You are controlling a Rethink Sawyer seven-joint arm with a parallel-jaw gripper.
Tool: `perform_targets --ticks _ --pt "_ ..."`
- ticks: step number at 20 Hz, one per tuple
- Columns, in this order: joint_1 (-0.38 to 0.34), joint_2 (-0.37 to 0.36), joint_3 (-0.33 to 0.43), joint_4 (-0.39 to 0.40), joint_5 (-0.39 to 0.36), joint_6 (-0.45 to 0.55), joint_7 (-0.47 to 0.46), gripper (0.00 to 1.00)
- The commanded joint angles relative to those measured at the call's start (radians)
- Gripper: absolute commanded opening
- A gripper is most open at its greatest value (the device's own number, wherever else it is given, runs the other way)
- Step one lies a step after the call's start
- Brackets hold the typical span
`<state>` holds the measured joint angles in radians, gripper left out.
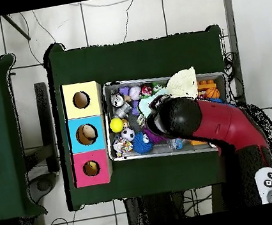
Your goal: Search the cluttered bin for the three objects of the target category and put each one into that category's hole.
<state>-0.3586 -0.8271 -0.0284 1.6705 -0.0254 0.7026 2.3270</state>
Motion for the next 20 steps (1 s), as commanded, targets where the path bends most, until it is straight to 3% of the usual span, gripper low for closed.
perform_targets --ticks 1,10,20 --pt "-0.01 0.01 0.111 0.055 -0.053 -0.058 -0.102 1.0" --pt "0.062 0.023 0.071 0.086 -0.056 -0.126 0.011 1.0" --pt "0.117 0.22 0.054 0.099 -0.028 -0.398 0.129 1.0"
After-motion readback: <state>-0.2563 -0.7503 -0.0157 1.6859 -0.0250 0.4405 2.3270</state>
